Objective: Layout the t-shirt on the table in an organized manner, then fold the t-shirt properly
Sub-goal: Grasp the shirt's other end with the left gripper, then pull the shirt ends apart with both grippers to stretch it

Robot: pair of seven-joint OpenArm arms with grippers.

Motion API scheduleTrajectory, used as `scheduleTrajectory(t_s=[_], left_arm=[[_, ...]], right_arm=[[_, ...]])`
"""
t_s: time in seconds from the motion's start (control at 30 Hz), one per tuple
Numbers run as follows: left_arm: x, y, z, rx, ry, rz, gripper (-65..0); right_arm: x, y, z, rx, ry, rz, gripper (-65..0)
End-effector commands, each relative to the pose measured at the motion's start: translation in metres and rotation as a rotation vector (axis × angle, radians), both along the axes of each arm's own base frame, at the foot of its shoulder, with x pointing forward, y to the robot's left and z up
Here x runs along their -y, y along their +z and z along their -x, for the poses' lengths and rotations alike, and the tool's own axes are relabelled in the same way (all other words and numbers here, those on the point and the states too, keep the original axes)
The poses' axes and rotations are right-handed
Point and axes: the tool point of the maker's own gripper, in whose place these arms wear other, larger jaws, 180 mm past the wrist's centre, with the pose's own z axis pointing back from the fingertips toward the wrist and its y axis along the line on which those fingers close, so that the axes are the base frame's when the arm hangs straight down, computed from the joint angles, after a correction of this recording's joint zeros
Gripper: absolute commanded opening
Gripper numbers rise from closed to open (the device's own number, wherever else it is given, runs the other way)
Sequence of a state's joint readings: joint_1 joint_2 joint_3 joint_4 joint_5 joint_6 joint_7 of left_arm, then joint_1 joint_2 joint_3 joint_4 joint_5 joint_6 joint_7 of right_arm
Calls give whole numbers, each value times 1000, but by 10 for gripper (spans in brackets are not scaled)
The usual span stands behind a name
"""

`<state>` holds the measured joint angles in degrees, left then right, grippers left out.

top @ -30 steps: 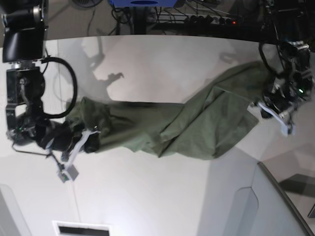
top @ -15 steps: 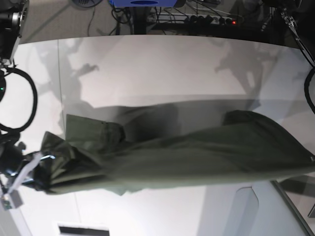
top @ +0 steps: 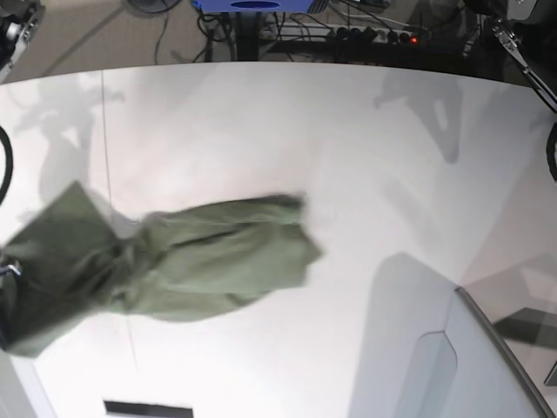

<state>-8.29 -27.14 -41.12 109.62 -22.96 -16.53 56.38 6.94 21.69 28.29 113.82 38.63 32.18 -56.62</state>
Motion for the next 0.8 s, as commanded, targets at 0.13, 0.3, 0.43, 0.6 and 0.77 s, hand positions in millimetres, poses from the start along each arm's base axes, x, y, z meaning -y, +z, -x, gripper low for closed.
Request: scheduleTrajectory(t_s=[0.13,0.3,0.43,0.6,0.77], left_arm=[[36,-47,-5,-68,-70,81,-650],[120,-141,-6,-259,-228,242,-650],[210,-193,-13,-354,-398,370,-650],[332,-233,-26,-347,-646,474,-650],[391,-298,-22,-440,-663,526,-359]], right_arm=[[-1,-34,0,-63,-5,-110,-650],[-6,-77,8,-159,-20,-198,-650],[-3,-97,15,-180,-37,-243,-650],[7,-133,28,-262,-72,-283,-650],[8,-148,39,-303,-81,-295,-650]])
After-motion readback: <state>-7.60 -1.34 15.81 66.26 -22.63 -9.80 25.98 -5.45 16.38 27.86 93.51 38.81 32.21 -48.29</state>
